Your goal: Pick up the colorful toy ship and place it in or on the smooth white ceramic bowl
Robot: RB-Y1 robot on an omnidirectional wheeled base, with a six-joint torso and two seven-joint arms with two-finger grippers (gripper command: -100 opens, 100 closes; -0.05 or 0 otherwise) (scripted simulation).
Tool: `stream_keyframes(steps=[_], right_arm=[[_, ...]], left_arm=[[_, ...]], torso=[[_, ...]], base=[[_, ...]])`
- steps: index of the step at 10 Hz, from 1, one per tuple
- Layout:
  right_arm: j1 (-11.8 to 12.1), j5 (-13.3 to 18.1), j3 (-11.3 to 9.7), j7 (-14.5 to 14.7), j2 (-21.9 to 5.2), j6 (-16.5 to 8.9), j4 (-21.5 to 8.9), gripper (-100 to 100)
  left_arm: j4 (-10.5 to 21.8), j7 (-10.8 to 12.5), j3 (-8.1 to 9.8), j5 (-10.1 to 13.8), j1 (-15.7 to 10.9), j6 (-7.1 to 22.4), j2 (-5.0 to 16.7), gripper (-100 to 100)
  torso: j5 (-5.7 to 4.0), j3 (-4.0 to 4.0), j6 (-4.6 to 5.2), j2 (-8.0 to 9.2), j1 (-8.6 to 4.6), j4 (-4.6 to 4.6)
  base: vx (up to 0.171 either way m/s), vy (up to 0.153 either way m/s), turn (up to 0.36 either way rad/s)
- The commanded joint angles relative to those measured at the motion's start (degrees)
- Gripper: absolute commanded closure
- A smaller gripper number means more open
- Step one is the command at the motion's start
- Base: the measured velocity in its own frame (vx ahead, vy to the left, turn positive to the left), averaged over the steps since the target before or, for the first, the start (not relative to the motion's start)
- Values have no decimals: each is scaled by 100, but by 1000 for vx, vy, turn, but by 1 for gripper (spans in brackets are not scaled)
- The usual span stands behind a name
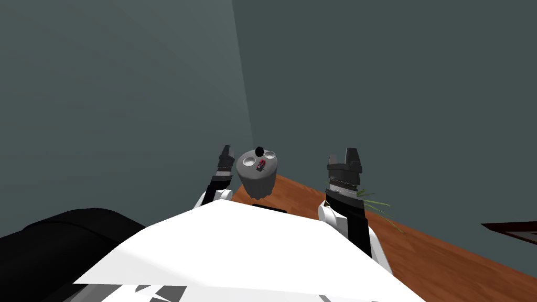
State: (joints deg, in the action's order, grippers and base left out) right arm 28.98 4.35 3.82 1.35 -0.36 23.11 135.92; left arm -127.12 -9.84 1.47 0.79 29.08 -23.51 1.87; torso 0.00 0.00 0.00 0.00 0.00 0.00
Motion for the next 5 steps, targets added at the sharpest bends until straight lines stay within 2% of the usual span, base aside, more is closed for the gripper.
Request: stream_keyframes(steps=[1, 2, 5], right_arm=[[0, 0, 0, 0, 0, 0, 0, 0], [-1, 0, 0, 0, 0, 0, 0, 0], [-2, 0, 0, 0, 0, 0, -1, 0]], left_arm=[[245, -104, -26, -34, -58, -54, 276, -100], [406, -171, -42, -57, -96, -87, 425, -100], [974, -441, -100, -145, -256, -223, 966, -100]], torso=[[0, 0, 0, 0, 0, 0], [1, 8, 1, 15, 4, 2], [6, 35, 0, 61, 27, 13]], base=[[-56, 7, -18], [-112, 33, -18], [-168, 57, -22]])
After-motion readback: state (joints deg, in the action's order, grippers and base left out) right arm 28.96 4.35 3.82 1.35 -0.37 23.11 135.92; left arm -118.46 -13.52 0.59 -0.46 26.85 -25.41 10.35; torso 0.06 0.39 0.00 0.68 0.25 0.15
